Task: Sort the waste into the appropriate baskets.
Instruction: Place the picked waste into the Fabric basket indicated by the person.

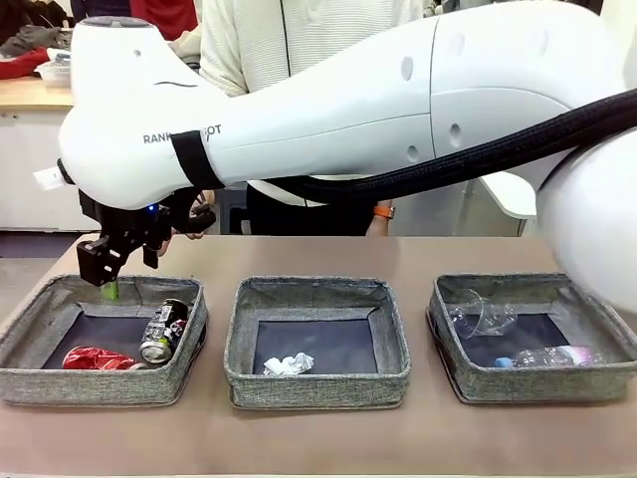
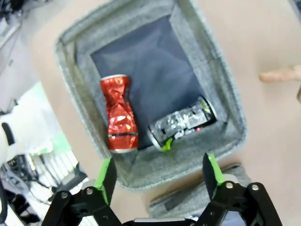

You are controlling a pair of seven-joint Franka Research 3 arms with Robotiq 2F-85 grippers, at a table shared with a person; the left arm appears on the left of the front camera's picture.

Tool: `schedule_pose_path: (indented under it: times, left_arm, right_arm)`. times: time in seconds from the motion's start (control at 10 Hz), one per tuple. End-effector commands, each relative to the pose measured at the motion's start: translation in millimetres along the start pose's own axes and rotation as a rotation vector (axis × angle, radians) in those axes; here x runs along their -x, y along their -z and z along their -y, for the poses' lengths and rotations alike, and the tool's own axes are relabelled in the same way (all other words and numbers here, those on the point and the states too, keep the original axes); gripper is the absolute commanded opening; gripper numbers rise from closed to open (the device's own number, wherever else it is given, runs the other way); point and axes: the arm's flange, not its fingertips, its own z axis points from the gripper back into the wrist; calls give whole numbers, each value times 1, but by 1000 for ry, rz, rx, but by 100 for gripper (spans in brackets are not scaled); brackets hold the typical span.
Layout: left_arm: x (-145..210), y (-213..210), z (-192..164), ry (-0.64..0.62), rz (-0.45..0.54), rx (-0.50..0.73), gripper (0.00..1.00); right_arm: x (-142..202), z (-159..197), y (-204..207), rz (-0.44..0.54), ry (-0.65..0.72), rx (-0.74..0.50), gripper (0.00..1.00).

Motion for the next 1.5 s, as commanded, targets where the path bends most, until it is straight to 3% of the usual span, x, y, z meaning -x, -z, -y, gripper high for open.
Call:
schedule_pose_path:
  times: [0.0, 0.2, 0.3, 0.5, 0.8, 0.9, 1.0, 1.1, 1.2, 1.3, 1.4]
  left_arm:
    - [2, -1, 0, 5, 1, -4, 100]
    - [2, -1, 0, 5, 1, -4, 100]
    - [2, -1, 0, 5, 1, -4, 100]
    - [2, -1, 0, 5, 1, -4, 100]
    - [2, -1, 0, 5, 1, -4, 100]
    - [2, -1, 0, 5, 1, -4, 100]
    - [2, -1, 0, 5, 1, -4, 100]
    - [2, -1, 0, 5, 1, -4, 100]
    - [2, -1, 0, 5, 1, -4, 100]
    - [1, 0, 1, 1, 3, -3, 100]
    - [14, 19, 17, 68, -35, 5, 100]
  right_arm:
    - [7, 3, -7, 6, -8, 4, 100]
    - [28, 9, -33, -24, 63, 14, 100]
    - [56, 11, -66, 3, 124, -11, 100]
    - [136, 10, -132, 11, 350, 18, 100]
    - [264, 32, -177, 174, 670, -21, 100]
    - [271, 30, -178, 169, 787, -56, 100]
    - [220, 3, -167, -122, 805, -69, 100]
    - [240, 42, -188, 107, 692, -49, 100]
    - [240, 42, -188, 107, 692, -49, 100]
    - [258, 26, -181, 33, 762, -42, 100]
    - [266, 50, -181, 81, 858, -159, 100]
